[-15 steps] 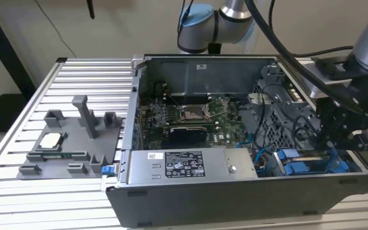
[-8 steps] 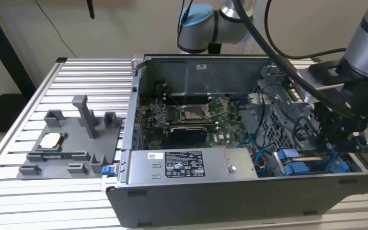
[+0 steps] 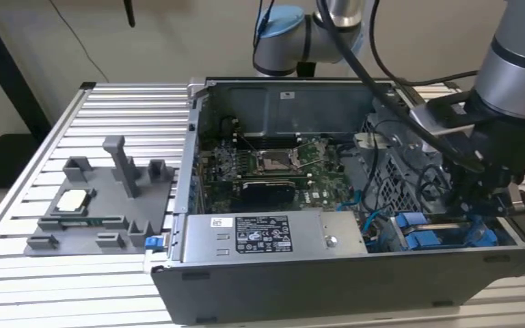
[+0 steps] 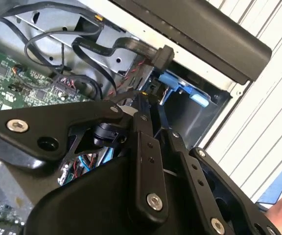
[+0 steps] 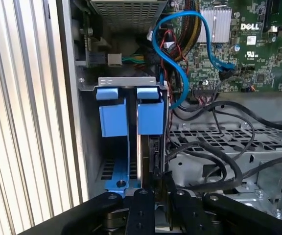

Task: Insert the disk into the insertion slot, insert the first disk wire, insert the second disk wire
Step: 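Insert the first disk wire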

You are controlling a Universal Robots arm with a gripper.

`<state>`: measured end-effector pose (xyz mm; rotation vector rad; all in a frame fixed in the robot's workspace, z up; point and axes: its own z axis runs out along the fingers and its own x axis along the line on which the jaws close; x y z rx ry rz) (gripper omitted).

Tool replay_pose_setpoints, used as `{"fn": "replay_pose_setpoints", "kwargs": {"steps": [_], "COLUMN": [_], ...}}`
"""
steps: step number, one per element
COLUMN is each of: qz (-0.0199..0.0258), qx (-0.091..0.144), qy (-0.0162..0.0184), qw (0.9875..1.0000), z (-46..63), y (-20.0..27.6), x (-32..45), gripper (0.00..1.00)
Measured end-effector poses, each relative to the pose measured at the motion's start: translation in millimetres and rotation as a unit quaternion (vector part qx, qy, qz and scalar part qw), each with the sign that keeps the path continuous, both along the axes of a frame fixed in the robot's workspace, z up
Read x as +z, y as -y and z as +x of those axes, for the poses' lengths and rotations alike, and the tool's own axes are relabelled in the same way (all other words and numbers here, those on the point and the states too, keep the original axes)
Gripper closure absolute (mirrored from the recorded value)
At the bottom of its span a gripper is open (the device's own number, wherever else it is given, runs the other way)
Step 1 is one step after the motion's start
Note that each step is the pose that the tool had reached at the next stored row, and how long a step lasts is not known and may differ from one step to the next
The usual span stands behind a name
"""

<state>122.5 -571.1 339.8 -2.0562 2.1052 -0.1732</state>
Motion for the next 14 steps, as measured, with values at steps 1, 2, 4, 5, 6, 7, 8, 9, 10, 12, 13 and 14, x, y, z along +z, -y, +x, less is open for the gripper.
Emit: {"fn": "replay_pose_setpoints", "kwargs": {"steps": [1, 2, 4, 5, 6, 7, 8, 9, 10, 12, 13, 14], "qz": [0.0, -0.0002, -0.0035, -0.0058, -0.0079, -0.0093, -0.0103, -0.0111, -0.0115, -0.0115, -0.0115, -0.0114], "qx": [0.001, 0.002, 0.002, 0.002, 0.002, 0.002, 0.002, 0.002, 0.002, 0.002, 0.002, 0.002], "qy": [0.004, 0.0067, 0.0081, 0.0083, 0.0085, 0.0086, 0.0088, 0.0091, 0.0096, 0.0113, 0.0122, 0.0129], "qw": [1.0, 1.0, 1.0, 0.9999, 0.9999, 0.9999, 0.9999, 0.9999, 0.9999, 0.9999, 0.9999, 0.9998], "z": [0.0, 0.0, -0.4, -0.7, -1.2, -1.9, -2.7, -3.8, -5.9, -7.6, -7.5, -7.5], "y": [-0.6, -0.7, -0.8, -0.8, -0.8, -0.7, -0.7, -0.8, -1.3, -3.0, -3.8, -4.3], "x": [-0.9, -2.0, -3.4, -3.8, -4.0, -4.1, -4.1, -4.2, -4.5, -5.6, -6.1, -6.6], "gripper": [0.81, 0.81, 0.81, 0.81, 0.81, 0.81, 0.81, 0.81, 0.81, 0.81, 0.81, 0.81]}}
